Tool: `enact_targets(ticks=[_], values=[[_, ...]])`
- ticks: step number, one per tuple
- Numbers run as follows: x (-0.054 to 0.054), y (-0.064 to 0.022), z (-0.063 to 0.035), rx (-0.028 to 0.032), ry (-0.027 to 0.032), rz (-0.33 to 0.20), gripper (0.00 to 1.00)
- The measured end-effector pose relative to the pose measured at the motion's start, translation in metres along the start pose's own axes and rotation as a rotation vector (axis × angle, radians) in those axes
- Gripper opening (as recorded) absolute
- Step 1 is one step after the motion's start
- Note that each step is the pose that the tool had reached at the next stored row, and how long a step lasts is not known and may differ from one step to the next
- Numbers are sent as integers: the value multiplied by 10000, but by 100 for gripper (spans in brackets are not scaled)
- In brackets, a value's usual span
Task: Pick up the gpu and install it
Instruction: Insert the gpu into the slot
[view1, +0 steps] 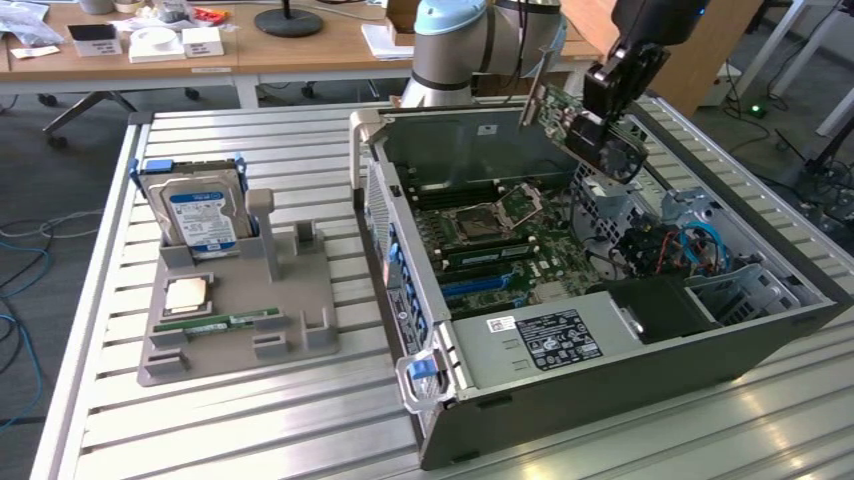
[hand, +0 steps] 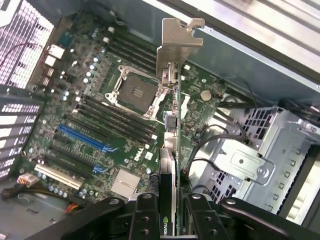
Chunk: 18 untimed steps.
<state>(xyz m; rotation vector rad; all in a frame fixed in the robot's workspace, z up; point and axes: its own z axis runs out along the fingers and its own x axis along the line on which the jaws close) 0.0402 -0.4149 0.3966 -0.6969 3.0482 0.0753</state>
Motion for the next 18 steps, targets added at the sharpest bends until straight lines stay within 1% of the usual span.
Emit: enact_targets(ticks=[5,18], values=[[0,0,5,-20,34,-794,26],[0,-1,17,-75,134,-3081,26]])
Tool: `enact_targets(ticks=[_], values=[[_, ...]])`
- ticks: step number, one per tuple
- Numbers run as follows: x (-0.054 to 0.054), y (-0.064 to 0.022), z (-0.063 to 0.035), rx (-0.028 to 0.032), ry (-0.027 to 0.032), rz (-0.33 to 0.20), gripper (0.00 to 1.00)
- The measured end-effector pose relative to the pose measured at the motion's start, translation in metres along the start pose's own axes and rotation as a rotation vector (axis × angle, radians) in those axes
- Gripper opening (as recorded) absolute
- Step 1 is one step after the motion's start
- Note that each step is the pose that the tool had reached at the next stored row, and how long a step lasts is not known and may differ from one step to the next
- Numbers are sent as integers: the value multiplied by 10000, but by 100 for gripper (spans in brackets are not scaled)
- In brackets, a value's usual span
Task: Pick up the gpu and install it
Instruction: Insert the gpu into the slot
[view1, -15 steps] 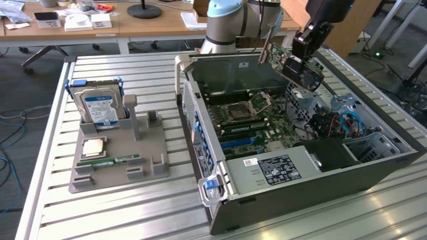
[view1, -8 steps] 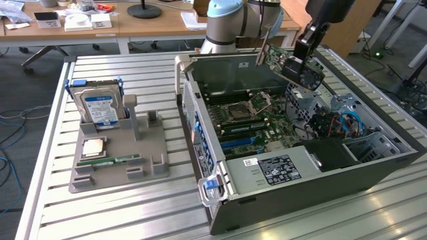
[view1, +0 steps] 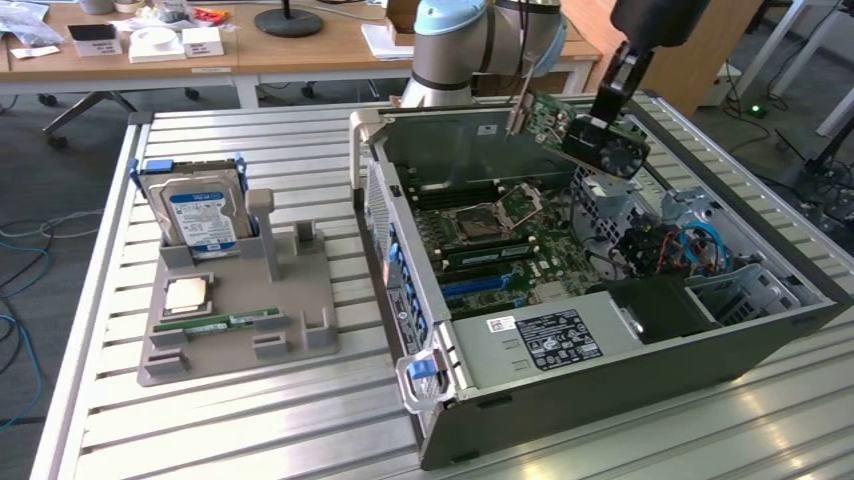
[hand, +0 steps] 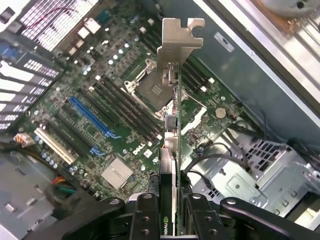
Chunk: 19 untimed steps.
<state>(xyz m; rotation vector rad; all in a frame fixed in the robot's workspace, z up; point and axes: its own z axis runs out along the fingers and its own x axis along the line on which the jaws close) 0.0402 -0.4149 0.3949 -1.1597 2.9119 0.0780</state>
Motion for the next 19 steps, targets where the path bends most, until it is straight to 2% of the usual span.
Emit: enact_targets(ticks=[19], values=[[1,-1,23,-83,152,-3440,26]])
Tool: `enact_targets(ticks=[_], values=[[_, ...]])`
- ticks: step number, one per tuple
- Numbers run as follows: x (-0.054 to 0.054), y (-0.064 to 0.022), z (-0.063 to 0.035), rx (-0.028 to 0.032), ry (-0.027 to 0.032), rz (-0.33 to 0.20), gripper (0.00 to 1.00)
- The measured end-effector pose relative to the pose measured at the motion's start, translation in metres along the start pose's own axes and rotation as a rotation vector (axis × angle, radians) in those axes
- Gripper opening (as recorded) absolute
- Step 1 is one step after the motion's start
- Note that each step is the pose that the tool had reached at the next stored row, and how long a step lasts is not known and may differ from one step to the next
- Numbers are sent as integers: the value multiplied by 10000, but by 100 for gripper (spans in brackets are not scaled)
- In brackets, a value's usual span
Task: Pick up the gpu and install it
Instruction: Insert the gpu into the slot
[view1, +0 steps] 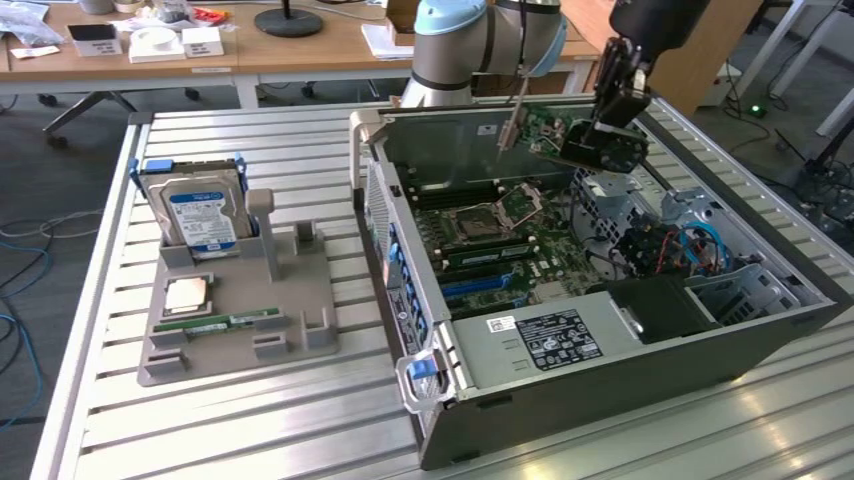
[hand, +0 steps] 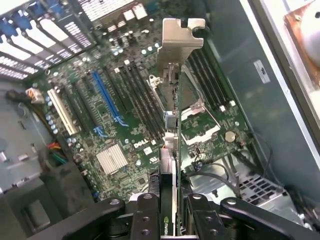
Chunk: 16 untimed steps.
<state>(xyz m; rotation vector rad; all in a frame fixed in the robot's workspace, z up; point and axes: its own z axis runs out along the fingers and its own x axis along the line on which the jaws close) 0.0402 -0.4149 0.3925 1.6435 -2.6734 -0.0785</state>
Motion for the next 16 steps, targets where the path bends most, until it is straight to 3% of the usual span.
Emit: enact_targets(ticks=[16], values=[[1,-1,24,-70,125,-2875,26]])
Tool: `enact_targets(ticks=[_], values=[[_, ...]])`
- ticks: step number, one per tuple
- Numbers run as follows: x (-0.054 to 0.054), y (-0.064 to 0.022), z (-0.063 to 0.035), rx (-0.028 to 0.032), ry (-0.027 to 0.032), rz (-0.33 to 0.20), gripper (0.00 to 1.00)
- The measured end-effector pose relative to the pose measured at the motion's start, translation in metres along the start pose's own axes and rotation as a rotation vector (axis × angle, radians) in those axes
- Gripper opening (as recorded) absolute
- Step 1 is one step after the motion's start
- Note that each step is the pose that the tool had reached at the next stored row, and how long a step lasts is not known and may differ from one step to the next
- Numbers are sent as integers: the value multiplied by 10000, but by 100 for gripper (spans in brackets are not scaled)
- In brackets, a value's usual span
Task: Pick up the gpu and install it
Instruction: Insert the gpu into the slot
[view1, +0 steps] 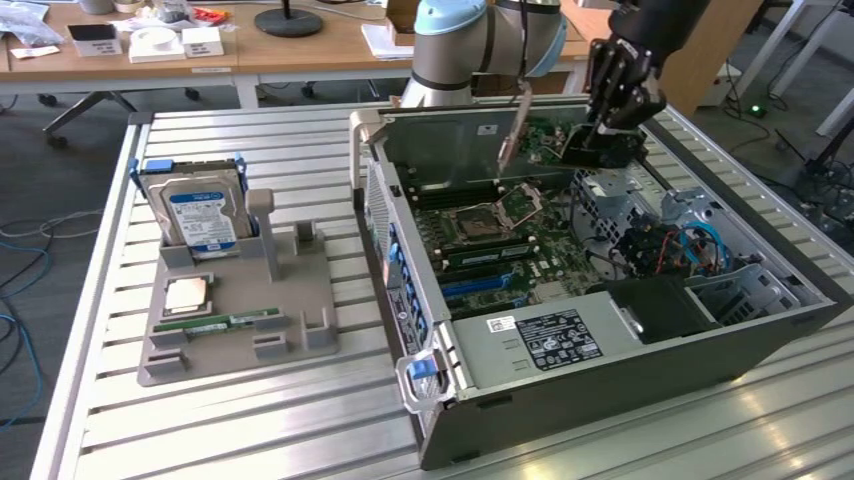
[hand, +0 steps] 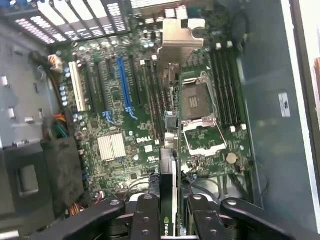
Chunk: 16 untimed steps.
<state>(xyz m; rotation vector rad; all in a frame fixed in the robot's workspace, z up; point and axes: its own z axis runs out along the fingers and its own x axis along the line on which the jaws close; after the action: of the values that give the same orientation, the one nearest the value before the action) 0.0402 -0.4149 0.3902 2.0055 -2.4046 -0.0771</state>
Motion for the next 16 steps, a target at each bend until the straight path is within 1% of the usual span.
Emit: enact_targets(ticks=[9,10,14,16], values=[[0,-1,13,-37,69,-1549,26],[1,-1,13,-40,75,-1643,26],[0,-1,14,-41,77,-1681,26],[0,0,22,-3,73,-1715,26]])
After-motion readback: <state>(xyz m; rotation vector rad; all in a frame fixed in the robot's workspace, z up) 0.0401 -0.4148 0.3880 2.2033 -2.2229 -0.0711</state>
